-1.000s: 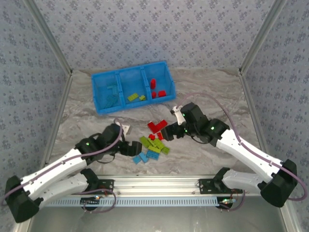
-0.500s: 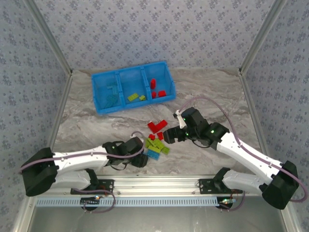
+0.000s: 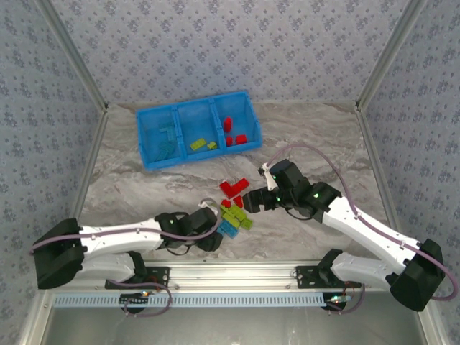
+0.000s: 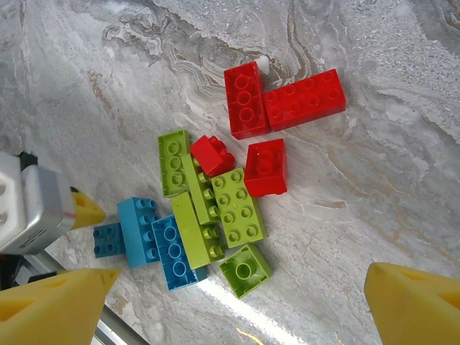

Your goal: Sort the legos into containers by color

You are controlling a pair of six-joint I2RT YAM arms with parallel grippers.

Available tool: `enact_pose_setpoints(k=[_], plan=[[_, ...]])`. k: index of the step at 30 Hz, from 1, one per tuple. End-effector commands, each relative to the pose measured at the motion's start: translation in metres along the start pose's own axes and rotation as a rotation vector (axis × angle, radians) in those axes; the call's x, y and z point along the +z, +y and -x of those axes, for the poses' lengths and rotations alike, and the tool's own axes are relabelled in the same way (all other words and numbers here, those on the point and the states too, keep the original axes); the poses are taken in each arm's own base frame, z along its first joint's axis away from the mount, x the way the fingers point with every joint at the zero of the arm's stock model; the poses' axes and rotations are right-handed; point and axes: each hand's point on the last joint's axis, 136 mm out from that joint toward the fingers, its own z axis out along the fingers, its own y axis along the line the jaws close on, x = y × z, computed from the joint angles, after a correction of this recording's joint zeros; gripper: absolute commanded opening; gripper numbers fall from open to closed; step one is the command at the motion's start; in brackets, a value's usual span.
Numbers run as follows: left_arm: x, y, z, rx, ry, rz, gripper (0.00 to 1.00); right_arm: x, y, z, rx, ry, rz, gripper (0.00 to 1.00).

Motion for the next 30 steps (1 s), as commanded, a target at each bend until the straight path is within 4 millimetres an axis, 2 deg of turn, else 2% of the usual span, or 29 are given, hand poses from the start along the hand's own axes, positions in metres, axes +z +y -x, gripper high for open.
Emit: enact_pose_setpoints(k=[1,4,7,10,12,15,18,22,26,28,30], plan=[[-0.004,0.005,-0.009,0.028,0.007,0.004,0.69,-0.001,0.004,0.003,0.008,-0.005,0.014,0.96],[0.0,0.006,-0.013,0.037,0.027,0.007,0.72,-0.001,0.004,0.004,0.009,0.007,0.014,0.96],[0.007,0.014,-0.02,0.049,0.061,0.058,0.71,-0.003,0.008,0.004,0.01,0.009,0.028,0.96],[0.014,0.018,-0.024,0.066,0.096,0.091,0.62,-0.004,0.024,0.0,-0.009,0.039,0.112,0.96],[0.017,0.017,-0.025,0.07,0.105,0.092,0.57,-0.003,0.038,-0.011,-0.036,0.085,0.183,0.95],[0.02,0.017,-0.024,0.069,0.096,0.093,0.52,0.003,0.047,-0.031,-0.09,0.165,0.205,0.95],[0.02,0.016,-0.02,0.066,0.074,0.088,0.45,0.007,0.048,-0.048,-0.109,0.227,0.186,0.94],[0.02,0.007,-0.016,0.063,0.042,0.031,0.3,0.008,0.046,-0.043,-0.1,0.193,0.17,0.94],[0.009,0.008,-0.005,0.044,-0.017,0.031,0.27,0.004,0.038,-0.033,-0.084,0.145,0.131,0.95],[-0.006,0.01,0.007,0.028,-0.075,0.036,0.25,0.0,0.035,-0.029,-0.074,0.123,0.121,0.95],[-0.029,0.014,0.024,0.01,-0.156,0.047,0.22,-0.004,0.03,-0.025,-0.057,0.096,0.106,0.95]])
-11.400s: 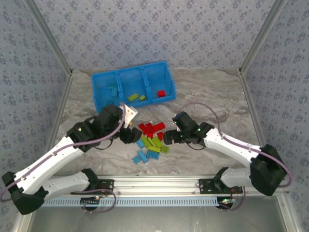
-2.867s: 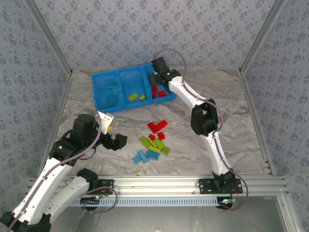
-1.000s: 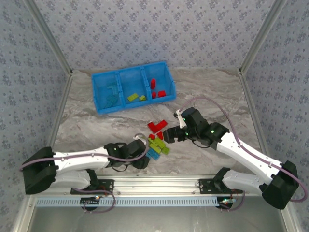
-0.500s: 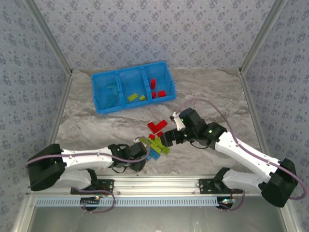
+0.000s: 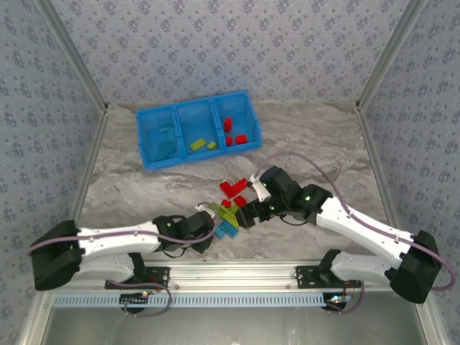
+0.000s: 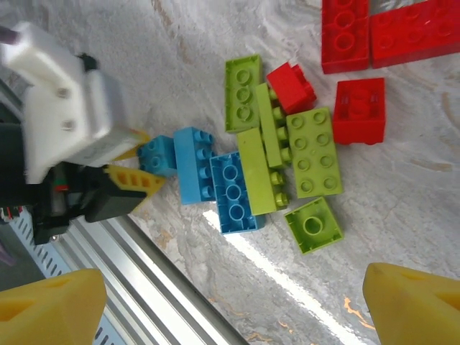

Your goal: Sort the legos into containers by color

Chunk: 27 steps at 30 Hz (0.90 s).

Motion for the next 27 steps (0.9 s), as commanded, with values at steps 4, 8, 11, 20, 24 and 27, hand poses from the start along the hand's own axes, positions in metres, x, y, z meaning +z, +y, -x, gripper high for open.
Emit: enact_pose_setpoints(k=[4,8,11,20,24,27], plan=[[-0.079,0.027,0.084,-0.126,-0.344,0.033,0.17,-0.023,-0.013,0.021,0.048,-0.157,-0.042,0.95],[-0.112,0.091,0.139,-0.296,-0.495,0.174,0.14,-0.032,-0.022,0.031,0.104,-0.22,-0.054,0.95],[-0.116,0.14,0.171,-0.386,-0.514,0.274,0.14,-0.037,-0.025,0.031,0.122,-0.222,-0.076,0.95],[-0.057,0.248,0.235,-0.562,-0.362,0.42,0.17,-0.044,-0.029,0.023,0.169,-0.237,-0.086,0.94],[-0.032,0.279,0.25,-0.634,-0.303,0.426,0.2,-0.049,-0.026,0.025,0.168,-0.235,-0.088,0.94],[-0.021,0.287,0.258,-0.632,-0.282,0.429,0.26,-0.052,-0.025,0.027,0.165,-0.242,-0.087,0.94]])
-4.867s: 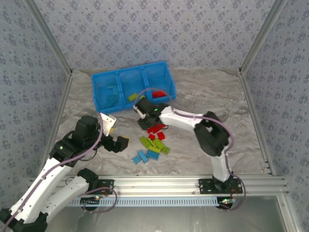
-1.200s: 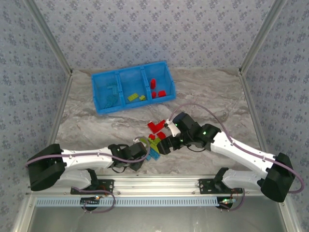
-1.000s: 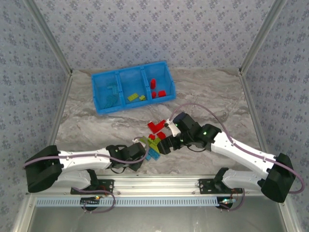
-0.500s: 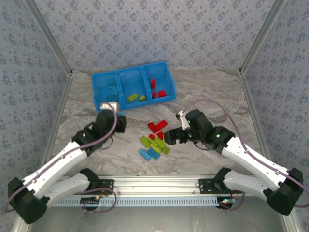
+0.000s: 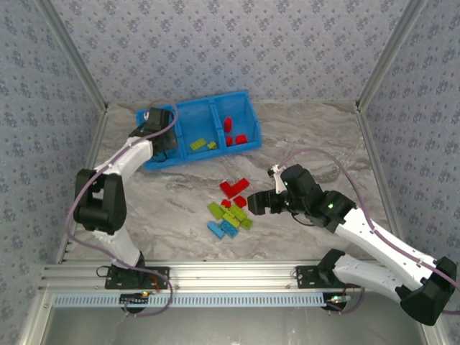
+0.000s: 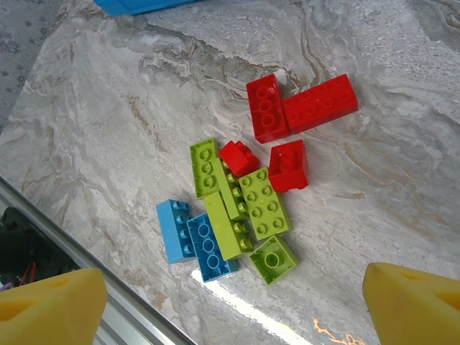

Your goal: Sort the legos into containers by color

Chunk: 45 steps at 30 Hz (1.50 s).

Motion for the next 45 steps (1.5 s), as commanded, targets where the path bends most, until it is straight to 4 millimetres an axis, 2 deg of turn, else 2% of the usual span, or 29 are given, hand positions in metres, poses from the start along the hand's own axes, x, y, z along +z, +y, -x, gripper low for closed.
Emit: enact_pose_setpoints(k=[1,3,7,9,12,15,19,21,25,28,30,35,41,45], plan=[[0.0,-0.007,0.013,0.008,0.008,-0.016,0.31,-0.007,0.001,0.004,0.014,-0.01,-0.013,0.94],[0.003,-0.004,0.016,0.005,0.015,-0.002,0.41,-0.008,0.002,0.004,0.015,-0.01,-0.01,0.94],[-0.012,0.0,0.021,-0.004,-0.015,-0.001,0.5,-0.008,0.002,0.002,0.015,-0.007,-0.012,0.94],[-0.03,0.001,0.028,-0.01,-0.051,-0.019,0.55,-0.007,0.002,0.002,0.014,-0.007,-0.015,0.94],[-0.063,-0.005,0.03,-0.009,-0.079,-0.09,0.56,-0.003,0.001,0.003,0.01,-0.009,-0.017,0.94],[-0.111,-0.03,0.022,0.064,-0.129,-0.199,0.56,0.001,0.001,0.007,0.006,-0.017,-0.021,0.94],[-0.18,-0.08,-0.017,0.306,-0.153,-0.366,0.58,0.011,-0.004,0.002,-0.003,0.014,-0.05,0.94],[-0.212,-0.096,-0.039,0.448,-0.158,-0.421,0.59,0.018,-0.007,-0.003,-0.003,0.044,-0.062,0.94],[-0.266,-0.113,-0.097,0.728,-0.124,-0.602,0.62,0.034,-0.011,-0.01,0.002,0.076,-0.075,0.94],[-0.293,-0.115,-0.143,0.904,-0.08,-0.764,0.71,0.051,-0.015,-0.012,0.006,0.078,-0.085,0.94],[-0.3,-0.11,-0.168,0.994,-0.05,-0.832,0.78,0.064,-0.018,-0.012,0.001,0.086,-0.089,0.94],[-0.296,-0.101,-0.204,1.093,0.005,-0.909,0.91,0.099,-0.03,-0.011,0.004,0.129,-0.125,0.94],[-0.291,-0.101,-0.215,1.138,-0.001,-0.937,0.97,0.135,-0.039,-0.019,0.024,0.202,-0.105,0.92],[-0.283,-0.093,-0.221,1.164,0.013,-0.904,0.99,0.153,-0.043,-0.026,0.062,0.243,-0.087,0.84]])
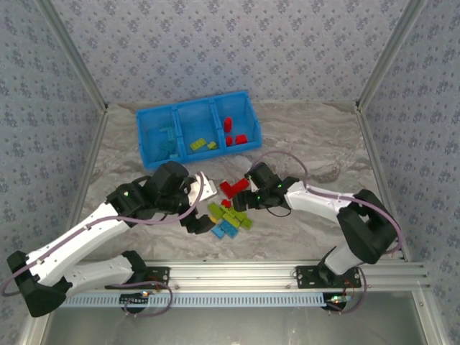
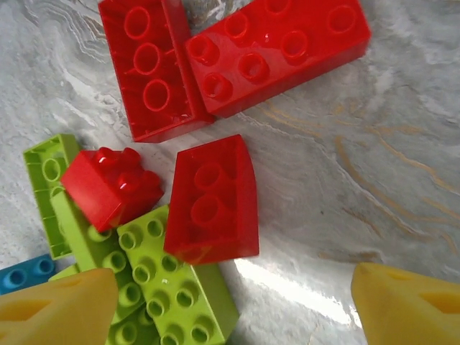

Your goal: Sort the legos into containers by color

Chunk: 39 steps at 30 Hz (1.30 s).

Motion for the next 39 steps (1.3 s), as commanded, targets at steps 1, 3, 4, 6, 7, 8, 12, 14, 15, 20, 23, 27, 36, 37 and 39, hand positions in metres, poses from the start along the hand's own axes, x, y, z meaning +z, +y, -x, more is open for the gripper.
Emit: enact_pose_setpoints(k=[1,3,4,6,7,8,12,14,15,20,23,27,36,37,39], plan=[[-0.002,-0.006,-0.007,0.047,-0.001,-0.017,0.99,0.008,0.012,0.014,0.01,-0.011,0.062,0.82],[-0.001,-0.005,-0.011,0.047,0.009,-0.014,0.99,0.013,0.012,0.014,0.022,-0.002,0.068,0.79],[0.0,-0.005,-0.013,0.049,0.015,-0.01,0.99,0.016,0.012,0.013,0.026,0.004,0.069,0.77],[0.002,-0.004,-0.015,0.054,0.023,-0.004,0.99,0.019,0.009,0.013,0.037,0.006,0.062,0.72],[0.002,-0.004,-0.016,0.055,0.025,-0.002,0.99,0.019,0.008,0.013,0.042,0.005,0.058,0.67],[0.003,-0.004,-0.017,0.055,0.028,-0.004,0.99,0.02,0.007,0.013,0.046,0.004,0.055,0.63],[0.003,-0.003,-0.018,0.058,0.029,0.001,0.99,0.021,0.003,0.01,0.064,0.008,0.051,0.54],[0.003,-0.003,-0.019,0.058,0.032,0.002,0.99,0.02,0.0,0.008,0.073,0.005,0.043,0.51],[0.003,-0.002,-0.019,0.059,0.032,0.006,0.99,0.018,-0.001,0.007,0.076,0.002,0.039,0.48],[0.002,-0.001,-0.02,0.061,0.029,0.016,0.99,-0.005,-0.003,0.014,0.077,-0.079,0.029,0.35],[0.001,0.002,-0.019,0.063,0.02,0.033,0.99,-0.029,-0.003,0.023,0.069,-0.148,0.013,0.34],[-0.006,0.013,-0.015,0.048,-0.013,0.096,0.99,-0.072,0.003,0.052,0.034,-0.284,-0.01,0.33],[-0.018,0.058,-0.02,-0.041,-0.059,0.28,0.99,-0.105,0.004,0.178,-0.1,-0.524,-0.156,0.34],[-0.018,0.06,-0.02,-0.052,-0.06,0.283,0.99,-0.099,0.0,0.195,-0.097,-0.525,-0.173,0.34],[-0.018,0.063,-0.022,-0.062,-0.057,0.29,0.99,-0.081,-0.011,0.221,-0.086,-0.508,-0.195,0.33]])
